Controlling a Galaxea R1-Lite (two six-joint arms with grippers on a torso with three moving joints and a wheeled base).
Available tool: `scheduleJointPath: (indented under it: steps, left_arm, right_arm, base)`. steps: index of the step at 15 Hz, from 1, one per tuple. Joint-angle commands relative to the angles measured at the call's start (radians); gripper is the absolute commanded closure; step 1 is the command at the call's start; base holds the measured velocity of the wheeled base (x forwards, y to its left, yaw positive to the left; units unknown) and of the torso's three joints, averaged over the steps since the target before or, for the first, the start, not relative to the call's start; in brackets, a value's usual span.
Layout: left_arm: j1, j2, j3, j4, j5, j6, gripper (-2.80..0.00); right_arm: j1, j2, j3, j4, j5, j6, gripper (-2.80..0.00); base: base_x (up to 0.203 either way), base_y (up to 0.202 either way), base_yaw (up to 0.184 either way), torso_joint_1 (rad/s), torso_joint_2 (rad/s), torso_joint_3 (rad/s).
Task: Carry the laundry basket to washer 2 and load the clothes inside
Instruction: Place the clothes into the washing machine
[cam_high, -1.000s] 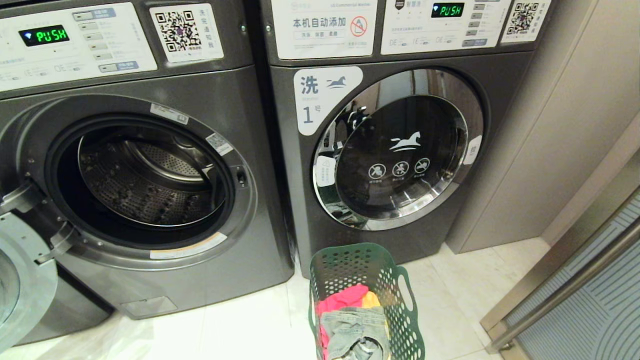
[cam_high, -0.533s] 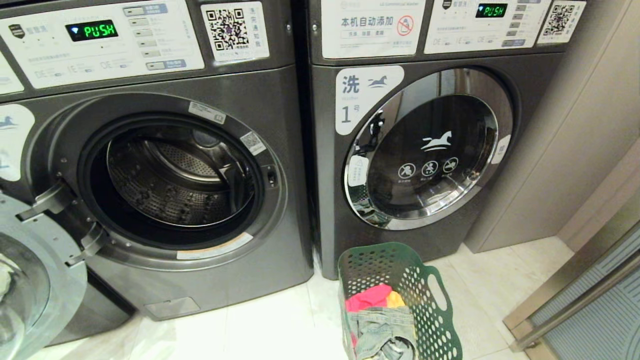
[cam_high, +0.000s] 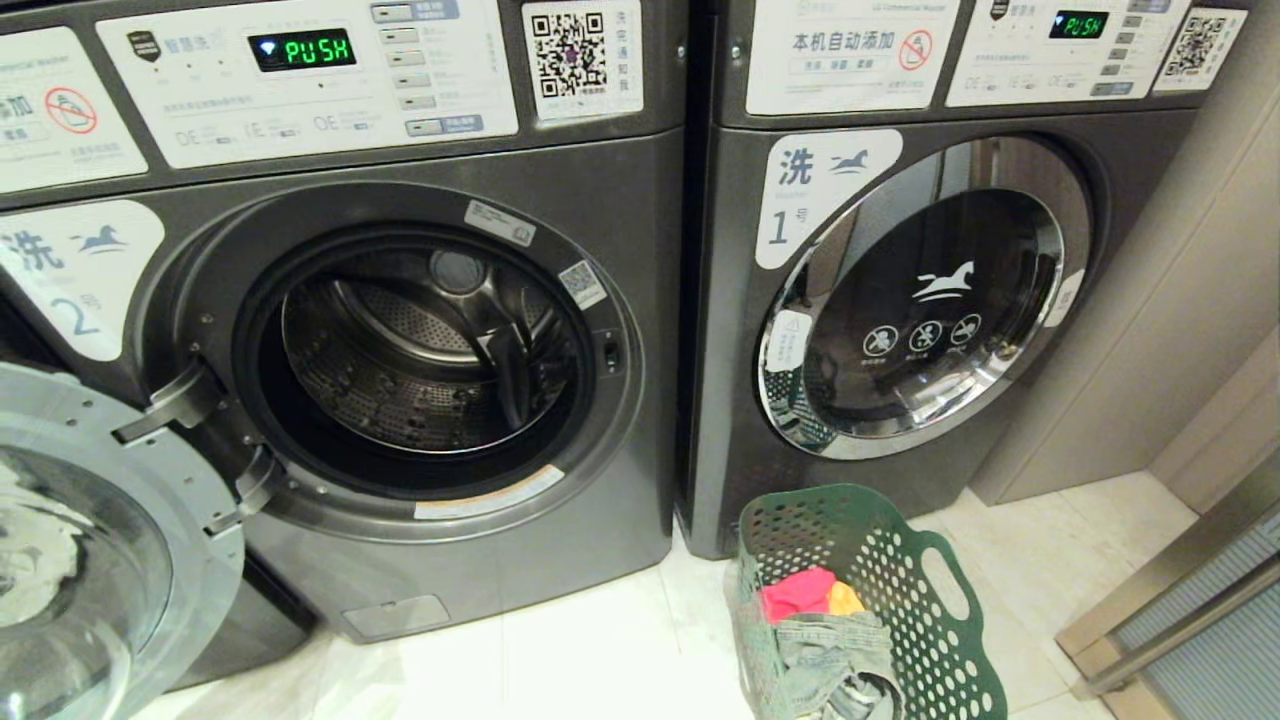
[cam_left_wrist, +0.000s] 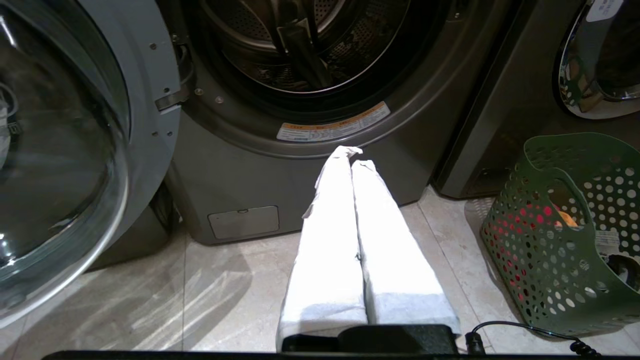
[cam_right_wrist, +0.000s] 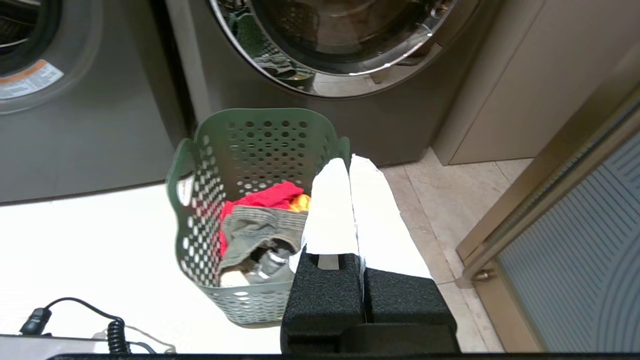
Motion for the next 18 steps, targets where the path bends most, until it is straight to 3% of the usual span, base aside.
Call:
scheduleJointPath:
  steps: [1, 11, 18]
  left_arm:
    - [0.001, 0.001, 0.011, -0.001, 0.0, -0.001, 0.0]
    - [0.001, 0.0, 0.011, -0.001, 0.0, 0.0, 0.0]
    - [0.001, 0.0, 0.011, -0.002, 0.0, 0.001, 0.0]
  right_arm:
    - [0.0, -0.001, 0.0, 0.0, 0.001, -0.002, 0.0]
    - [0.0, -0.001, 0.0, 0.0, 0.002, -0.005, 0.0]
    - [0.0, -0.001, 0.0, 0.0, 0.002, -0.005, 0.0]
  base:
    - [0.0, 0.095, 0.0, 0.002, 0.0, 0.001]
    - [0.0, 0.0, 0.0, 0.0, 0.0, 0.0]
    - [0.002, -0.009, 0.164, 0.002, 0.0, 0.002]
